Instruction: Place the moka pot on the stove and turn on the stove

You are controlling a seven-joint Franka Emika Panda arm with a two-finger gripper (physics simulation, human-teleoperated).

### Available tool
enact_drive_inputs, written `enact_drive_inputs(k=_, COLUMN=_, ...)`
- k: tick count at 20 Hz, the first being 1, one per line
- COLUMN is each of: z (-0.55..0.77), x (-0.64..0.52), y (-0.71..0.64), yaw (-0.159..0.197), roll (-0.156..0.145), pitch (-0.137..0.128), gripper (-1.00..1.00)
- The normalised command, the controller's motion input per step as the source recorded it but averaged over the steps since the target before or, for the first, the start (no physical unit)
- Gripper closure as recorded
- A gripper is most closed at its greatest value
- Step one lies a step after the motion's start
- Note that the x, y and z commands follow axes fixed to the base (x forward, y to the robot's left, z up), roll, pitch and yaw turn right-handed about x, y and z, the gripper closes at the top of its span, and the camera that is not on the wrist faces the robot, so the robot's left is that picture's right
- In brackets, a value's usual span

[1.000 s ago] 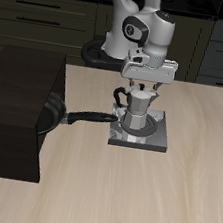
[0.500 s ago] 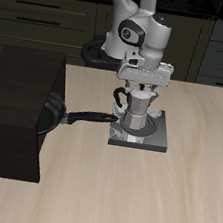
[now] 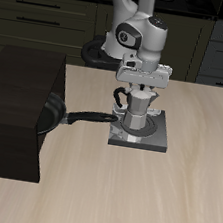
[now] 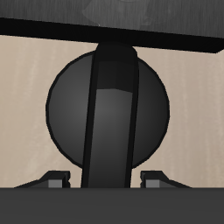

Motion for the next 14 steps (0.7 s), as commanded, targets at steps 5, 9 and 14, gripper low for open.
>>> enact_drive_inputs(k=5, z=0.02, x=0.01, y=-0.05, yaw=-0.019, roll=0.008, pitch=0.002, gripper=1.00)
enact_drive_inputs(k=9, z=0.01, x=0.04, y=-0.10, yaw=-0.012, roll=0.006, pitch=-0.005, gripper=1.00)
enact_drive_inputs(k=14, z=0.04, x=0.05, y=-0.14, yaw=0.004, roll=-0.014, pitch=-0.010, gripper=1.00)
